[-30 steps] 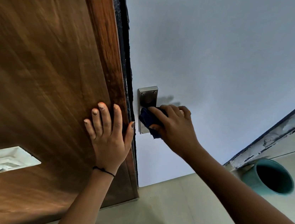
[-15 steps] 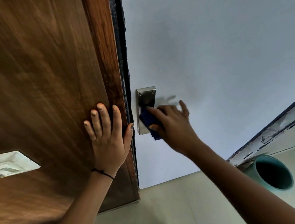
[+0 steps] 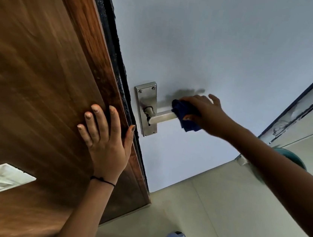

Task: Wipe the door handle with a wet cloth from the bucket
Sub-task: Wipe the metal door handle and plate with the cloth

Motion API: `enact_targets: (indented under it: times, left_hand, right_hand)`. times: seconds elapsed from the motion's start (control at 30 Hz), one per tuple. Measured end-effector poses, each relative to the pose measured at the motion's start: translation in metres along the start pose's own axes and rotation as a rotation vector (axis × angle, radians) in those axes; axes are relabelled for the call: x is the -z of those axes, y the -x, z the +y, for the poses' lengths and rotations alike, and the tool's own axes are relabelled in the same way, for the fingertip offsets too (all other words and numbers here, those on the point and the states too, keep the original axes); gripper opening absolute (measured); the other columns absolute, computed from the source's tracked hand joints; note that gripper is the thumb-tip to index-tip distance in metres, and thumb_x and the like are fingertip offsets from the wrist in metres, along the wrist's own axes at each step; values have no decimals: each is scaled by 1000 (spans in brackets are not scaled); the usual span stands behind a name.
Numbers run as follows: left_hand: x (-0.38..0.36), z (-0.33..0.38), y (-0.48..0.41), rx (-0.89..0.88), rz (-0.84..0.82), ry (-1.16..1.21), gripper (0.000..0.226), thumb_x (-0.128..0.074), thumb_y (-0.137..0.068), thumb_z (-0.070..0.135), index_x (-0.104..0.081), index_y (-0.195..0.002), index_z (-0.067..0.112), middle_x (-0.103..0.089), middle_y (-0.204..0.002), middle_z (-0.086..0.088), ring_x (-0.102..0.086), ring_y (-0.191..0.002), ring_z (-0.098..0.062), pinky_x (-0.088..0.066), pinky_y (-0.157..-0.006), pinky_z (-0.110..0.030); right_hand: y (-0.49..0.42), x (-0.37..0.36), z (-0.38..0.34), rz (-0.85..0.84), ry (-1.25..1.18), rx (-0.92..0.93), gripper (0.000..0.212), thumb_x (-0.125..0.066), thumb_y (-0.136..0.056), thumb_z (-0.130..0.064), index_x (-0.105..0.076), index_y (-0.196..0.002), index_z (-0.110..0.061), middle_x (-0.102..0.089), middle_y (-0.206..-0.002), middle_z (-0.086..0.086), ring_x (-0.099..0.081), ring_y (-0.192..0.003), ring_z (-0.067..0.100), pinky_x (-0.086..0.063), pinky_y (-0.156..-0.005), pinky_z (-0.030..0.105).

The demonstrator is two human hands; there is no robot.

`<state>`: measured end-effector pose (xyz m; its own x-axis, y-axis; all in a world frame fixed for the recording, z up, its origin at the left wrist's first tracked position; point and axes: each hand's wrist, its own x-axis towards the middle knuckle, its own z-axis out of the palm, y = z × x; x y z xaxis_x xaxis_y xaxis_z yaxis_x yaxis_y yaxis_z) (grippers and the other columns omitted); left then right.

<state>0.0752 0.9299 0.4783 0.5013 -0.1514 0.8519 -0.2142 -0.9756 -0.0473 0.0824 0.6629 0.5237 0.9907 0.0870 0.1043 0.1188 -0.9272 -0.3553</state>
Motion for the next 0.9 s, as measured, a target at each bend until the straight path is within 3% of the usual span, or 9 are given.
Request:
enact_targets:
  times: [0.1, 0.17, 0.33, 0.43, 0.53, 0.67, 0.73, 0.8, 0.9]
  left_hand:
    - [-2, 1, 0, 5, 0, 0, 83, -47, -96, 43, 8, -151, 15, 27, -156, -6, 25, -144, -19, 15, -118, -38]
    - [-2, 2, 0, 12, -1, 7, 83, -46, -96, 43, 9, -151, 16, 22, -157, -13, 25, -144, -19, 14, -117, -38]
    - [-1, 4, 1, 18, 9, 31, 82, -46, -96, 41, 10, -150, 16, -13, -143, -29, 26, -143, -18, 14, -117, -39]
    - [-1, 4, 1, 18, 3, 29, 80, -44, -97, 41, 10, -150, 15, -15, -141, -29, 22, -145, -24, 14, -117, -38]
    - [0, 4, 1, 6, -1, 27, 77, -46, -96, 39, -2, -151, 9, -19, -140, -31, -8, -136, -46, 13, -117, -38]
    - [1, 5, 0, 23, -5, 30, 81, -50, -95, 37, 0, -151, 8, -16, -140, -31, -7, -137, -44, 13, -117, -38]
    - [2, 5, -1, 27, -12, 24, 78, -52, -94, 36, -8, -149, 5, -16, -139, -31, -15, -130, -48, 14, -117, -37]
    - [3, 5, -3, 21, -16, 20, 74, -53, -94, 36, -15, -146, 1, -17, -138, -31, -17, -127, -49, 14, -117, -36]
    - [4, 5, -3, 22, -28, 19, 69, -55, -93, 35, -22, -140, -3, -23, -138, -36, -18, -127, -49, 13, -117, -36]
  right_hand:
    - [5, -3, 12, -11, -539, -58, 38, -62, -88, -16, -52, -124, -18, -62, -110, -1, -60, -99, 5, -47, -93, 24]
    - [12, -15, 6, 64, -852, -127, 32, -60, -90, -8, -53, -120, -17, -64, -103, -2, -62, -87, -8, -49, -78, 11]
    - [18, -64, -29, 321, -1833, -300, 30, -45, -99, -17, -51, -126, -5, -61, -120, 13, -60, -109, 28, -52, -96, 43]
    - [11, -75, -56, 374, -2250, -349, 26, -38, -101, -26, -52, -118, -13, -60, -113, 8, -62, -97, 22, -57, -76, 31]
    - [5, -85, -70, 406, -2402, -419, 31, -37, -100, -34, -49, -122, -15, -59, -107, 4, -66, -83, 15, -54, -69, 26]
    - [4, -96, -96, 372, -2496, -387, 59, -45, -94, -37, -35, -142, -5, -50, -128, 14, -57, -101, 25, -58, -72, 29]
    - [5, -104, -108, 350, -2534, -388, 57, -43, -97, -32, -30, -147, -7, -44, -139, 14, -58, -106, 24, -59, -76, 30]
    - [6, -111, -114, 348, -2550, -399, 52, -42, -99, -29, -33, -146, -9, -42, -148, 14, -56, -115, 25, -59, -78, 32]
    - [8, -113, -115, 364, -2487, -428, 58, -57, -85, -30, -44, -139, -10, -46, -145, 14, -48, -127, 30, -56, -91, 36]
